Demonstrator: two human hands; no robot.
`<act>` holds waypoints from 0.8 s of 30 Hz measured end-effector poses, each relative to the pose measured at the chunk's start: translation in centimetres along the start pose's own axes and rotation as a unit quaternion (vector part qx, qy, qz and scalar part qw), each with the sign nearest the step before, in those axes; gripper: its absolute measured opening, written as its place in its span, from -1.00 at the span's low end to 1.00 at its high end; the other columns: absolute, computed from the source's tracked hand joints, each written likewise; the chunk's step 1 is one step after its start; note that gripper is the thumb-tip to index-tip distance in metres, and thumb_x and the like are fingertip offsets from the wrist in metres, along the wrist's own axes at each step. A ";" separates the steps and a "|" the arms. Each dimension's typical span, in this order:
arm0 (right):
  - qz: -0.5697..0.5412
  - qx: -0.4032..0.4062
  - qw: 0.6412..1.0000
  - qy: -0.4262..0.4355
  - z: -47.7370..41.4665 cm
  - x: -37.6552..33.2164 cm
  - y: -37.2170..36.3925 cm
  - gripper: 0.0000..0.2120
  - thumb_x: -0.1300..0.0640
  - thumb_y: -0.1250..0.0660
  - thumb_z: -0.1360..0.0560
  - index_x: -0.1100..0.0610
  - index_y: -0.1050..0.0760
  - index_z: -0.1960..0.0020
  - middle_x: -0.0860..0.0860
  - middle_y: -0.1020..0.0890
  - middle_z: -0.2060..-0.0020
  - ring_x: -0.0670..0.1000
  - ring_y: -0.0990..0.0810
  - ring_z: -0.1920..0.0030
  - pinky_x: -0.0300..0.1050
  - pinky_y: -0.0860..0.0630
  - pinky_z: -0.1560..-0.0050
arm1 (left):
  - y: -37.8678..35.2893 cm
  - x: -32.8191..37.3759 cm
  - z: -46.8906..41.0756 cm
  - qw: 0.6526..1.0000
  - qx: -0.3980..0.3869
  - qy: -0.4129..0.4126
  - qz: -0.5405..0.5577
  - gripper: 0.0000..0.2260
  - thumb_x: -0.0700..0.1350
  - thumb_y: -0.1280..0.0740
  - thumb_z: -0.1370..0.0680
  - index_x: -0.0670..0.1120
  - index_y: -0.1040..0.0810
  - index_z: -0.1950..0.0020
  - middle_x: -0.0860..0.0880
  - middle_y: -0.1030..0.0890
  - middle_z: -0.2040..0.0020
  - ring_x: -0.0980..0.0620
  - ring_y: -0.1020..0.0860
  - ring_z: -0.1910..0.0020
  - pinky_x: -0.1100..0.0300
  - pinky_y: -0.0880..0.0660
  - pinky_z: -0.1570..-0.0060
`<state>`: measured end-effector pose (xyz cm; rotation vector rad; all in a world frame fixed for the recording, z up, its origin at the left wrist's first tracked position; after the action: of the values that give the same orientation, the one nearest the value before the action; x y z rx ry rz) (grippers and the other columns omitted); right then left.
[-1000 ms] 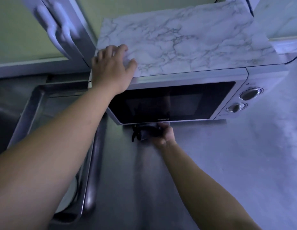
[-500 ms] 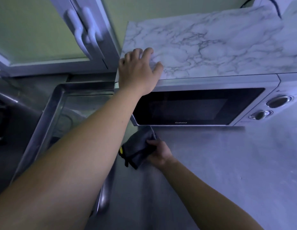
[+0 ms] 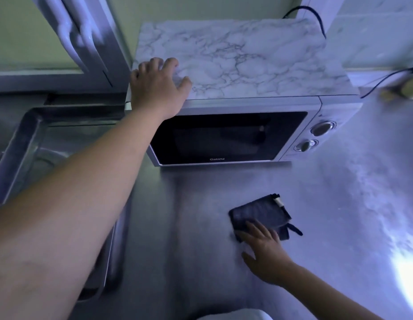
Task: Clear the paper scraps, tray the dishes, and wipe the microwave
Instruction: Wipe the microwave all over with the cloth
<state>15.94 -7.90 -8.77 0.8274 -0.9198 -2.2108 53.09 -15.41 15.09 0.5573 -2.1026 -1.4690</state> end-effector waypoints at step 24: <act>-0.351 0.153 0.888 -0.255 -1.7 15.3 1.7 -0.65 0.20 -0.48 -0.37 0.08 -0.37 -0.04 0.09 -0.41 -0.13 0.06 -0.46 0.15 -0.08 -0.42 0.19 | -22.8 12.4 29.1 0.870 -0.426 0.097 0.228 -0.82 -0.02 -0.50 -0.40 0.03 -0.58 0.05 0.03 -0.58 0.11 -0.02 -0.54 0.06 0.11 -0.46 0.07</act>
<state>8.05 -20.48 -13.21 0.8148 -1.4136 -3.0608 26.28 -8.96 -12.55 -0.1315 -1.1226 -1.7403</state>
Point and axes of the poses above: each hand's wrist, its own z-axis away from the middle knuckle, its own y-axis out of the back of the hand, x = y × z, the point moved 10 cm from there along -z, towards the middle knuckle
